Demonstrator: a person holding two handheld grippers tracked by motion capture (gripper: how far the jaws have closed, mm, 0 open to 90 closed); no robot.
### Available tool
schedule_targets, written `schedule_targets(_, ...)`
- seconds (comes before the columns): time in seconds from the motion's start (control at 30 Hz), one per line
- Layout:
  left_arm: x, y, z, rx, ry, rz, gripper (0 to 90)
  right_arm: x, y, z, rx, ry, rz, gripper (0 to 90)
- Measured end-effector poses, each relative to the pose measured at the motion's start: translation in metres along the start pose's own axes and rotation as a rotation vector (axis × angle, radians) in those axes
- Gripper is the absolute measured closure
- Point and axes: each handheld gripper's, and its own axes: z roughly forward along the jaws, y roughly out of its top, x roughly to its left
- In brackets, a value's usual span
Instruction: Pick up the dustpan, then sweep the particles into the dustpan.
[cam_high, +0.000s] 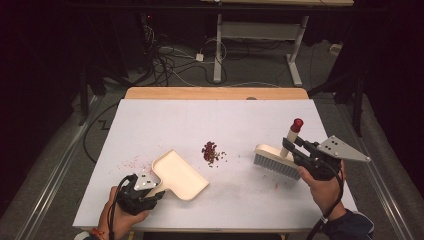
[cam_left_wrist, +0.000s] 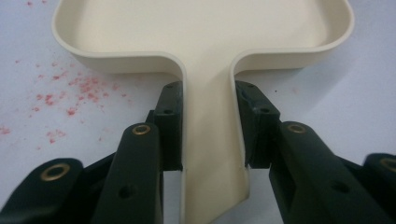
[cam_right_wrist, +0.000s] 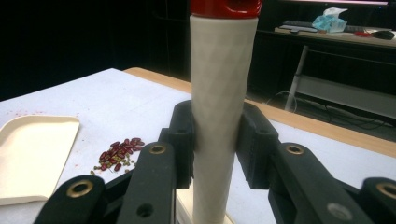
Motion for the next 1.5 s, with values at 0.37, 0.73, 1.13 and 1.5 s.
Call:
schedule_targets(0.37,-0.001,0.000,0.001,0.005,-0.011,0.007,64.0,0.003,0.006,0.011,-0.012,0.012,0.005,70.1)
schedule_targets(0.73,0.000,0.002,0.006,0.010,-0.026,0.006,64.0,0.000,0.026,0.058,-0.027,-0.007,0.027,70.1)
schedule_targets(1.13,0.002,0.007,0.012,0.011,-0.053,0.013,64.0,0.007,0.046,0.157,-0.002,-0.083,-0.011,70.1)
schedule_targets(1.5,0.002,0.009,0.013,0.020,-0.060,0.020,64.0,0.032,0.039,0.197,0.028,-0.046,0.003,70.2)
